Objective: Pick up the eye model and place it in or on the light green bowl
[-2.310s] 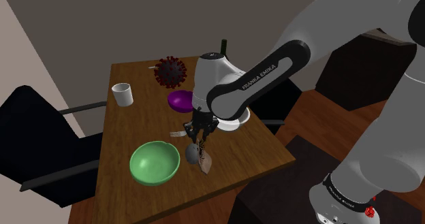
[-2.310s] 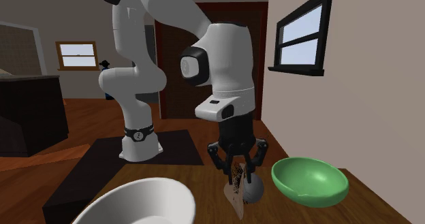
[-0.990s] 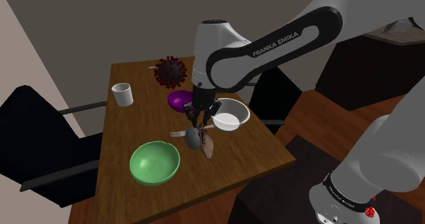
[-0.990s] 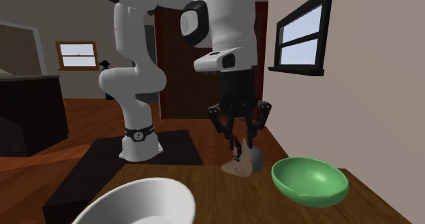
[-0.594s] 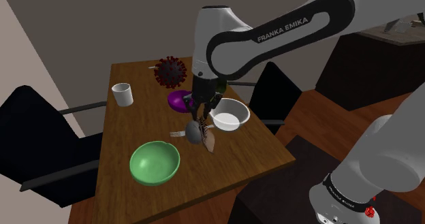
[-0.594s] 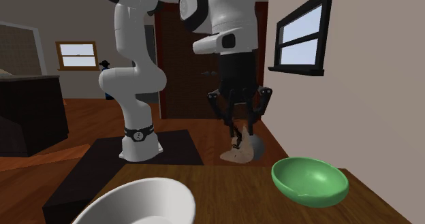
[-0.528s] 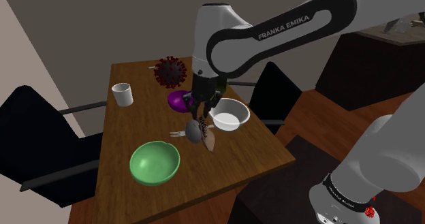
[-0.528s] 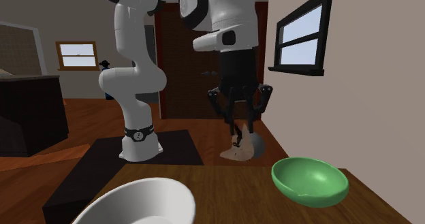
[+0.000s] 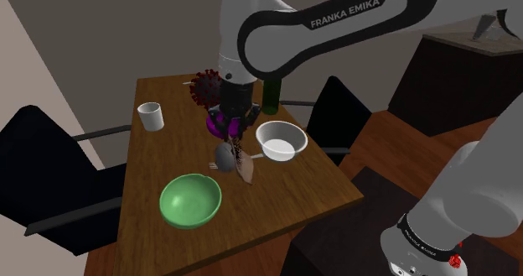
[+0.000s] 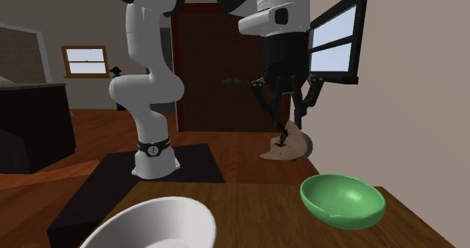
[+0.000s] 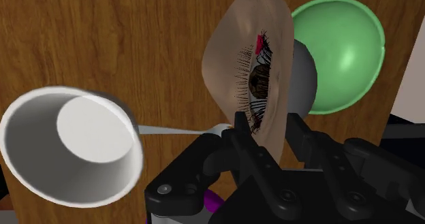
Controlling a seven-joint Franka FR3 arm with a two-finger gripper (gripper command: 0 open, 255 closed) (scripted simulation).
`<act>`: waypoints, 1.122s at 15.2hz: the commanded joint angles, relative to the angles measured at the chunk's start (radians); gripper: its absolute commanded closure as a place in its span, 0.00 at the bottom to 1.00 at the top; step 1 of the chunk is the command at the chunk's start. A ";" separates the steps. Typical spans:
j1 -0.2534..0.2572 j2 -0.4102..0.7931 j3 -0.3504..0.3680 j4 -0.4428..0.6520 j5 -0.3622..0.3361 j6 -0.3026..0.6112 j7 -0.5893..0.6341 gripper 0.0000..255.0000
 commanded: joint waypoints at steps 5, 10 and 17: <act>0.066 0.185 0.047 0.269 -0.110 -0.098 0.155 1.00; 0.144 0.332 0.057 0.477 -0.192 -0.175 0.247 1.00; 0.142 0.345 0.052 0.400 -0.201 -0.086 0.250 1.00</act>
